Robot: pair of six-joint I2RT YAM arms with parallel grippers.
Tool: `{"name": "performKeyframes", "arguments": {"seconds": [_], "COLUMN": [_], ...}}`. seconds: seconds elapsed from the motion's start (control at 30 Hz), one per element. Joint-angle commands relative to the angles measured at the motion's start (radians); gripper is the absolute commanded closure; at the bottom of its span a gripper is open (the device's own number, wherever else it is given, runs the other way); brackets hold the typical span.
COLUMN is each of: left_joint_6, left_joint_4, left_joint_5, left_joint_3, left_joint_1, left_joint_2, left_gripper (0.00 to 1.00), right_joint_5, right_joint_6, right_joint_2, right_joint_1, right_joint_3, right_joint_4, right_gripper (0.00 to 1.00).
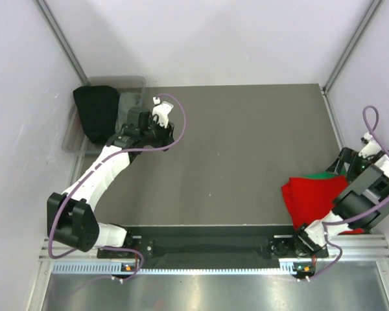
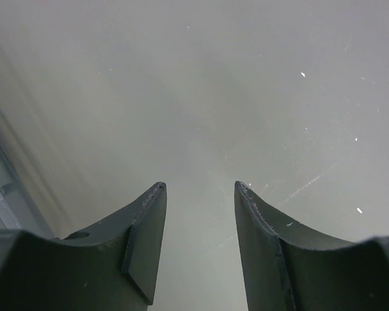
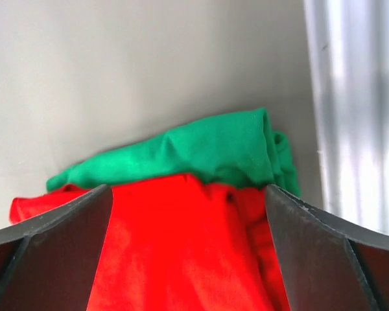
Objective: Fold and stack the t-shirts
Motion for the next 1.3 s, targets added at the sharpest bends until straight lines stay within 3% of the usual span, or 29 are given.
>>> {"name": "performKeyframes", "arguments": {"seconds": [0.0, 0.13, 0.27, 0.43, 0.53, 0.97, 1.17, 1.27], "left_joint_6": [-0.014, -0.021, -0.023, -0.026, -0.029, -0.035, -0.04, -0.044], "left_joint_4": [0.045, 0.044, 0.047, 0.057, 0.057, 0.059, 0.073, 0.077], "left_joint_5": [0.016, 0.024, 0.026, 0.027, 0.024, 0.02, 0.016, 0.019], "left_joint_3": [0.004, 0.008, 0.005, -0.012, -0.016, -0.015, -0.039, -0.048], "left_joint_1": [0.005, 0.006, 0.008, 0.014, 0.017, 0.035, 0.044, 0.048], "left_joint_2": [-0.03, -0.022, -0.031, -0.047, -0.053, -0.045, -0.064, -0.068], "left_gripper": [0.49, 0.49, 0.49, 0.48, 0.48, 0.48, 0.48, 0.48], "right_joint_5": [-0.044, -0.037, -0.021, -0.083, -0.063, 0.023, -0.004, 0.041], "right_joint_6": [-0.056, -0.087, -0.188, -0.3, -0.339, -0.616, -0.57, -0.409], "right_joint_2": [-0.157, -0.312, -0.43, -0.404, -0.366, -0.203, -0.249, -0.312], "right_joint_1": [0.0, 0.057, 0.228, 0.457, 0.516, 0.614, 0.625, 0.66], "right_joint_3": [-0.01, -0.016, -0.016, -0.071, -0.116, -0.13, -0.119, -0.11], "right_joint_4": [0.069, 0.035, -0.073, -0.296, -0.331, -0.526, -0.445, -0.292], "right_gripper": [0.0, 0.0, 0.0, 0.0, 0.0, 0.0, 0.0, 0.0]}}
